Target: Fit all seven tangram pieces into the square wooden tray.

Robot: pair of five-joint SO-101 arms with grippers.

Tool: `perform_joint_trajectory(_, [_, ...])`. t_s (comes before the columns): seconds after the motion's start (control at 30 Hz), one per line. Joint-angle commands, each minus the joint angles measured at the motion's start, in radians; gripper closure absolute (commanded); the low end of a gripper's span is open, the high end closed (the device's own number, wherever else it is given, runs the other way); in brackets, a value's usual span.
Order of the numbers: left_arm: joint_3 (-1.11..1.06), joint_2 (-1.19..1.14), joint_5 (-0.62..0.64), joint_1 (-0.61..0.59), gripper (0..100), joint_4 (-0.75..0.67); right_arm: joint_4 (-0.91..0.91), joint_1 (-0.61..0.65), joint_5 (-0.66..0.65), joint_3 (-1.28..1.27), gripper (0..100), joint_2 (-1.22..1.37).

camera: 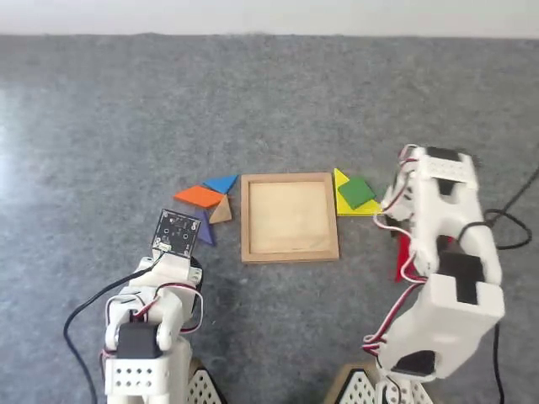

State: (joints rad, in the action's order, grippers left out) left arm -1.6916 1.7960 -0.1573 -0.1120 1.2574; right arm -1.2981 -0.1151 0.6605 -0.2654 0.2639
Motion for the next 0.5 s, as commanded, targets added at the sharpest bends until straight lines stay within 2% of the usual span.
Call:
perform_joint_trajectory(0.0, [0.008,0.023,-0.003,-0.002,92,0.006,-0.048,-0.082,-0.055,0.066,70.0,-0.015])
perform_joint_trajectory(0.1, [0.008,0.023,-0.003,-0.002,92,0.006,-0.036,-0.091,-0.089,0.071,70.0,-0.016])
perform_joint_trajectory(0.23, [0.008,0.023,-0.003,-0.002,92,0.006,-0.071,-0.096,-0.325,0.106,69.9,-0.010])
perform_joint_trajectory(0.3, [0.008,0.023,-0.003,-0.002,92,0.006,-0.071,-0.117,-0.373,0.101,69.9,-0.010])
perform_joint_trajectory(0.47, [0.008,0.023,-0.003,-0.002,92,0.006,-0.076,-0.205,-0.130,0.098,77.5,-0.010])
